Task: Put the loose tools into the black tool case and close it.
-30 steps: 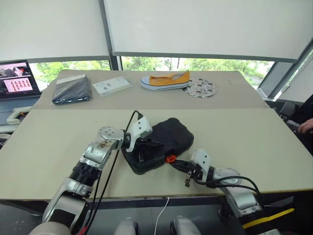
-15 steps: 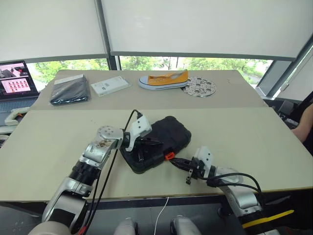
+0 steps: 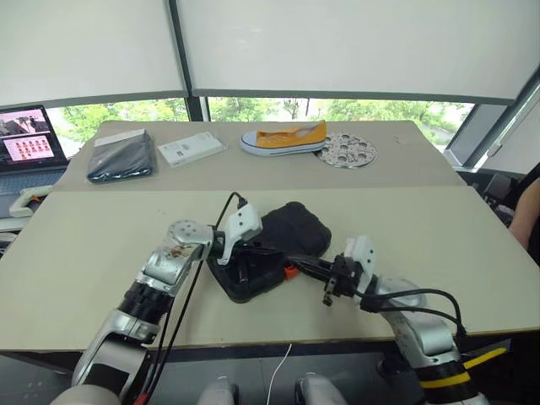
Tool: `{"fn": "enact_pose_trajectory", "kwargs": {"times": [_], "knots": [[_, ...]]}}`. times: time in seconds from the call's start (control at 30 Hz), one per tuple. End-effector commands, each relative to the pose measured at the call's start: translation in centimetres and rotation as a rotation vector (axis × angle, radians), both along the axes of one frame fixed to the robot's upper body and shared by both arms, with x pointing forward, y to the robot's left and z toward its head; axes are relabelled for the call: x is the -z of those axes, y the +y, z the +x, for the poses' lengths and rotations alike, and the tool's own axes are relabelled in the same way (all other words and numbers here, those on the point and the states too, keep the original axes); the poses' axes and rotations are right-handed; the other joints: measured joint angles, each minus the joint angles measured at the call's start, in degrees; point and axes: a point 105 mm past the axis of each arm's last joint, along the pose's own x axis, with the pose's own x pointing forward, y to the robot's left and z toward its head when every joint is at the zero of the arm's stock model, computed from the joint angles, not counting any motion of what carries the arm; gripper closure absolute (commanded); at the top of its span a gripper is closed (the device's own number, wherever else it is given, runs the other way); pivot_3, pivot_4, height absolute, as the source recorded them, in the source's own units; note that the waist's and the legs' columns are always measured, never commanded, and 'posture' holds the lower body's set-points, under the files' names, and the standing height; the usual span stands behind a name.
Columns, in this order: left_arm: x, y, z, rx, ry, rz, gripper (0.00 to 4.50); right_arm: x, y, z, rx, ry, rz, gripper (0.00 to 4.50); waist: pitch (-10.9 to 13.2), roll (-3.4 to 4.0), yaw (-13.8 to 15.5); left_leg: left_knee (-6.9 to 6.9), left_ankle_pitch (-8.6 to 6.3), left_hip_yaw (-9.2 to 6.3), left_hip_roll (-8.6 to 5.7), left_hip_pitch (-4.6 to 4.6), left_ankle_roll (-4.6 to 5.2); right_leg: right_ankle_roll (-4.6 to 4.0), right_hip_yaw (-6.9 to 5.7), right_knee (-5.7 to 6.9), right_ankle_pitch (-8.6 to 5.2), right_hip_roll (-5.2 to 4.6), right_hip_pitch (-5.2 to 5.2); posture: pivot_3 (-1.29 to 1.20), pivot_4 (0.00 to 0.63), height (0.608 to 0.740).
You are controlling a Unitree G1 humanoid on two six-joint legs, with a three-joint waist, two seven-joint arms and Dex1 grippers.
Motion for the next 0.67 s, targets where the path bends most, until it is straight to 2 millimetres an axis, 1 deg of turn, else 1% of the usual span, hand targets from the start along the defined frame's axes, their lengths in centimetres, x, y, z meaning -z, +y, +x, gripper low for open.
{"fn": "enact_pose_trajectory", "kwargs": {"times": [0.03,0.07,0.1,0.13,0.17,0.2,0.23,0.27,0.3,0.33,0.4,0.43,0.47,0.5,0.57,0.67], "knots": [[-0.4,2.9,-0.8,-0.035,-0.010,-0.108,3.76,-2.7,-2.7,-0.8,0.026,-0.088,-0.010,4.21,0.01,-0.01,-0.18,-0.03,-0.02,0.01,0.01,-0.02,0.01,0.05,0.02,0.01,0.02,0.01,-0.06,0.00,0.150,0.740],[-1.4,4.0,-1.0,-0.049,-0.043,-0.142,3.49,-2.9,-3.6,-1.1,0.034,-0.114,-0.039,3.92,0.02,0.00,-0.23,-0.03,-0.05,0.02,0.05,-0.08,0.01,0.08,0.03,0.03,0.04,0.05,-0.14,0.00,0.150,0.740],[-2.1,5.0,-1.1,-0.069,-0.072,-0.161,3.03,-3.0,-4.2,-1.4,0.037,-0.127,-0.064,3.71,0.03,-0.01,-0.28,-0.03,-0.05,0.02,0.07,-0.21,0.01,0.09,0.03,0.07,0.04,0.08,-0.32,0.00,0.150,0.740],[-2.7,6.4,-1.3,-0.096,-0.101,-0.161,2.75,-3.0,-5.0,-1.6,0.043,-0.157,-0.108,3.37,0.04,-0.02,-0.40,-0.03,-0.05,0.02,0.07,-0.37,0.01,0.08,0.06,0.16,0.05,0.11,-0.56,0.00,0.150,0.740],[-2.9,7.7,-1.5,-0.123,-0.113,-0.143,2.41,-2.9,-5.7,-1.8,0.046,-0.183,-0.149,3.09,0.10,-0.01,-0.45,-0.03,-0.04,0.03,0.09,-0.48,0.01,0.07,0.08,0.18,0.05,0.15,-0.69,0.00,0.150,0.740],[-3.0,9.7,-1.8,-0.183,-0.124,-0.120,2.12,-2.7,-6.7,-1.9,0.060,-0.208,-0.191,2.78,0.18,-0.03,-0.51,-0.03,-0.04,0.03,0.12,-0.52,0.01,0.06,0.08,0.18,0.04,0.19,-0.74,0.00,0.150,0.740],[-3.1,11.1,-2.0,-0.223,-0.129,-0.103,1.72,-2.6,-7.5,-2.0,0.069,-0.226,-0.218,2.37,0.24,-0.04,-0.68,-0.03,-0.04,0.03,0.15,-0.53,0.01,0.03,0.07,0.19,0.03,0.23,-0.77,0.00,0.150,0.740],[-2.8,12.5,-2.4,-0.257,-0.126,-0.070,1.44,-2.5,-8.1,-2.0,0.077,-0.242,-0.240,2.10,0.29,-0.07,-0.67,-0.03,-0.05,0.03,0.17,-0.58,0.01,0.04,0.07,0.17,0.03,0.25,-0.83,0.00,0.150,0.740],[-2.4,14.3,-2.9,-0.294,-0.139,-0.023,1.01,-2.4,-8.7,-2.0,0.088,-0.255,-0.263,1.68,0.36,-0.15,-0.67,-0.03,-0.05,0.03,0.16,-0.60,0.01,0.04,0.07,0.17,0.02,0.23,-0.83,0.00,0.150,0.740],[-1.9,15.8,-3.4,-0.329,-0.151,0.026,0.69,-2.3,-9.2,-1.9,0.093,-0.270,-0.290,1.35,0.46,-0.20,-0.72,-0.03,-0.05,0.05,0.15,-0.60,0.01,0.04,0.06,0.15,0.02,0.20,-0.83,0.00,0.150,0.740],[-1.1,18.5,-3.9,-0.424,-0.188,0.110,0.07,-2.0,-10.1,-1.7,0.106,-0.299,-0.327,0.70,0.52,-0.23,-0.67,-0.03,-0.05,0.10,0.12,-0.62,0.01,0.05,0.06,0.08,0.03,0.09,-0.83,0.00,0.150,0.740],[-0.3,20.2,-4.4,-0.503,-0.186,0.157,0.00,-1.9,-10.8,-1.4,0.124,-0.299,-0.327,0.34,0.56,-0.23,-0.57,-0.03,-0.05,0.12,0.10,-0.63,0.01,0.02,0.05,0.07,0.00,0.01,-0.85,0.00,0.150,0.740],[0.2,21.3,-4.9,-0.560,-0.170,0.169,0.00,-1.5,-11.2,-1.3,0.120,-0.274,-0.326,0.34,0.62,-0.28,-0.39,-0.03,-0.05,0.14,0.11,-0.64,0.01,-0.05,0.05,0.03,-0.04,-0.03,-0.84,0.00,0.150,0.740],[0.7,21.9,-5.5,-0.583,-0.172,0.176,0.00,-0.9,-11.7,-1.2,0.114,-0.252,-0.333,0.16,0.64,-0.28,-0.23,-0.02,-0.05,0.18,0.10,-0.67,0.01,-0.09,0.06,-0.01,-0.06,-0.10,-0.85,0.00,0.150,0.740],[1.2,22.0,-6.2,-0.594,-0.184,0.176,0.00,-0.3,-12.2,-1.1,0.099,-0.229,-0.346,0.16,0.73,-0.43,0.06,-0.02,-0.05,0.26,0.10,-0.67,0.00,-0.11,0.08,-0.07,-0.06,-0.24,-0.85,0.00,0.150,0.740],[1.3,21.6,-6.6,-0.600,-0.203,0.168,0.00,-0.1,-12.4,-0.7,0.092,-0.239,-0.357,0.16,0.79,-0.52,0.77,-0.01,-0.05,0.29,0.11,-0.78,0.00,-0.19,0.06,-0.11,0.01,-0.31,-0.91,0.00,0.150,0.740]]}}
